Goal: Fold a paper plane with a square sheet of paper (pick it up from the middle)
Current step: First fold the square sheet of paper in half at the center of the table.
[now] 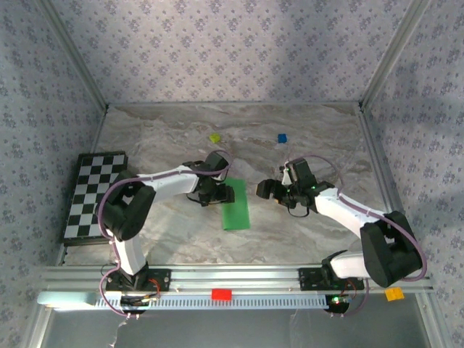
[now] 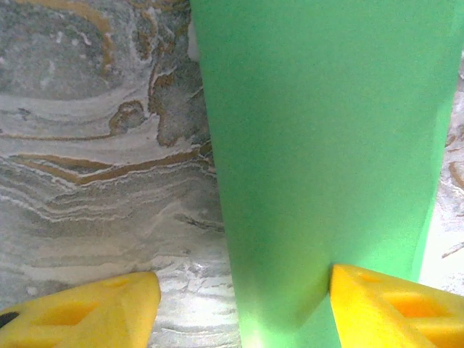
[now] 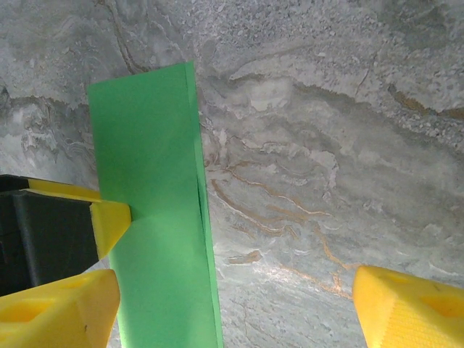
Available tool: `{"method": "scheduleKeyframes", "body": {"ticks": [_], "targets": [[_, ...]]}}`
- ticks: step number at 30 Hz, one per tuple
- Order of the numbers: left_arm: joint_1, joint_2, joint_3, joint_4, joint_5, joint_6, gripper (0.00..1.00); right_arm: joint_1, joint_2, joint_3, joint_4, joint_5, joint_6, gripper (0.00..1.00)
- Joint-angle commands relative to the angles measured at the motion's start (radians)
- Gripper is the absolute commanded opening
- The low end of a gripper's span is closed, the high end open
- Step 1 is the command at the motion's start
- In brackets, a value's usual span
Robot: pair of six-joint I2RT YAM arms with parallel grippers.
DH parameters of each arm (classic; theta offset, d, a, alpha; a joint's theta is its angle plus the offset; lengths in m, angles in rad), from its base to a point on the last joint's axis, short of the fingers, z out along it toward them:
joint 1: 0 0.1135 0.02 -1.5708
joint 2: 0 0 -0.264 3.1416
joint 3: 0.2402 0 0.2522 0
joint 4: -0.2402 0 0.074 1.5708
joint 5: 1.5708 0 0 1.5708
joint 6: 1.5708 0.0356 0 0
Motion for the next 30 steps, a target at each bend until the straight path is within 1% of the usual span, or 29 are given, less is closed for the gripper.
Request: {"method": "scheduleKeyframes", "body": {"ticks": [1, 7, 11, 21, 24, 30], "targets": [[-0.015, 0.077, 0.012, -0.025, -0.051, 0.029, 0.66, 0.008, 0.010, 0.029, -0.028, 0.017, 0.003, 0.86], [-0.034, 0.122, 0.063, -0.089, -0.098, 0.024, 0.69, 0.009, 0.011, 0.027, -0.043, 0.028, 0.001, 0.86], [-0.043, 0.135, 0.072, -0.101, -0.123, 0.010, 0.69, 0.009, 0.010, 0.024, -0.054, 0.033, -0.001, 0.86], [-0.041, 0.129, 0.066, -0.093, -0.150, -0.022, 0.69, 0.011, 0.006, 0.022, -0.058, 0.034, -0.001, 0.86], [-0.042, 0.132, 0.066, -0.094, -0.154, -0.028, 0.66, 0.012, 0.006, 0.023, -0.059, 0.038, 0.000, 0.86], [-0.041, 0.137, 0.063, -0.091, -0.146, -0.014, 0.66, 0.012, 0.006, 0.022, -0.061, 0.041, 0.002, 0.87]]}}
